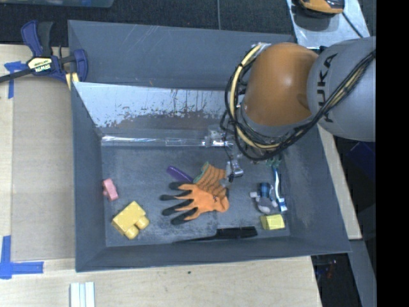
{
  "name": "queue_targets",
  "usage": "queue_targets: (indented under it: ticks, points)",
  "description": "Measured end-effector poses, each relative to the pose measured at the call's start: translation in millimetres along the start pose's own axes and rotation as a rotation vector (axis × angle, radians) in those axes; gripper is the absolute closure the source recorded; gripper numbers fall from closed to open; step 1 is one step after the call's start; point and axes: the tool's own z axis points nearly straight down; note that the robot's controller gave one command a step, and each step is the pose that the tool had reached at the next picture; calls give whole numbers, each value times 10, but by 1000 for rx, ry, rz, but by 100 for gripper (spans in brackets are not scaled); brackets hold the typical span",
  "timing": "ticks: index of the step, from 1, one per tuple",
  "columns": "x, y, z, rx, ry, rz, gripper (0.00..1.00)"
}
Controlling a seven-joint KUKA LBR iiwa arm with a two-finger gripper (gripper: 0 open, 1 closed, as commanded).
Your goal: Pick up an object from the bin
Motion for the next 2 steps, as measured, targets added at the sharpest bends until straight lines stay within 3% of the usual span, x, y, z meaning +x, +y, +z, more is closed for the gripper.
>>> queue_targets:
  ticks: [1, 2]
  points:
    - [91, -46, 218, -2, 3, -393, 0]
    - [-59, 36, 826, -1, 0, -316, 0]
